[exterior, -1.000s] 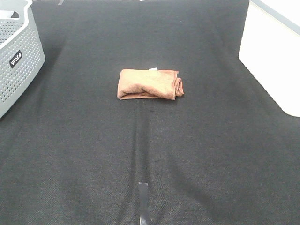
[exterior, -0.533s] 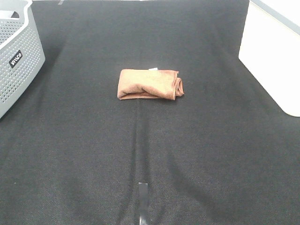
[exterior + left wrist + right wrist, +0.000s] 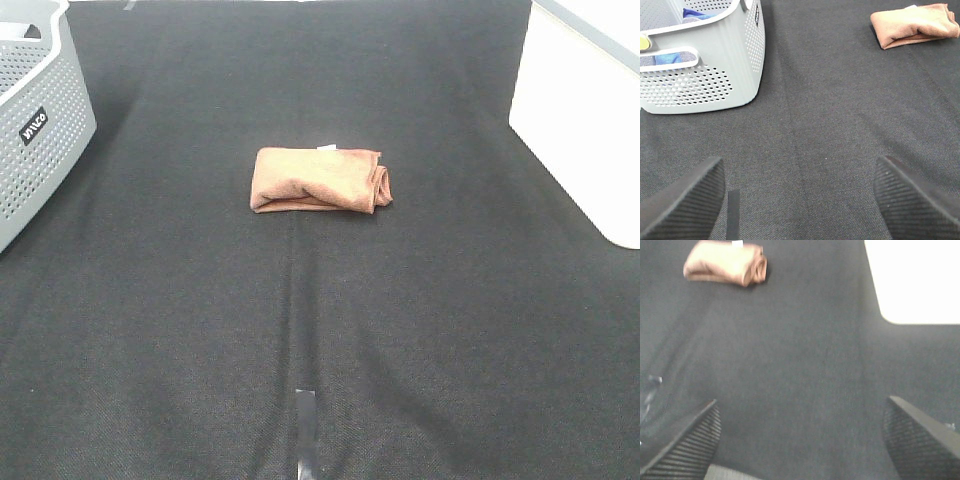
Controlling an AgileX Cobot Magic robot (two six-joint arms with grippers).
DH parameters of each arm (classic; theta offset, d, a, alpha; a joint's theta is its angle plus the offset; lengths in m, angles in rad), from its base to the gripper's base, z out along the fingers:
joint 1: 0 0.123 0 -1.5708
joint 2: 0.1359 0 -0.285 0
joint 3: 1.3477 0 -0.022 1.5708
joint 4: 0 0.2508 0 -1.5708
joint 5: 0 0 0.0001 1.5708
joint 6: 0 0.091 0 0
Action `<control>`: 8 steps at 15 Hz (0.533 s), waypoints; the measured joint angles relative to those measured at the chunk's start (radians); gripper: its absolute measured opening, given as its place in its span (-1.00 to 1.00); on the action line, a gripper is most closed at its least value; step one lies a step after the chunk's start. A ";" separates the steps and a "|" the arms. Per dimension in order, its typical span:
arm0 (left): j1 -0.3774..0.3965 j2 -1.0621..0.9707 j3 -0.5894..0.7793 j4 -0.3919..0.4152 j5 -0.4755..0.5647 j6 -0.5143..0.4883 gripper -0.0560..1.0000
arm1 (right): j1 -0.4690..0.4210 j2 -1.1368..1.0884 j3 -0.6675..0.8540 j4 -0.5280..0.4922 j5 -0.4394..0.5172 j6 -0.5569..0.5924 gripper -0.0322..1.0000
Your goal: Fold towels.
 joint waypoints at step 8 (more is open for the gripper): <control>0.000 0.000 0.000 0.000 -0.001 0.000 0.58 | 0.000 -0.028 0.000 0.004 0.000 0.006 0.66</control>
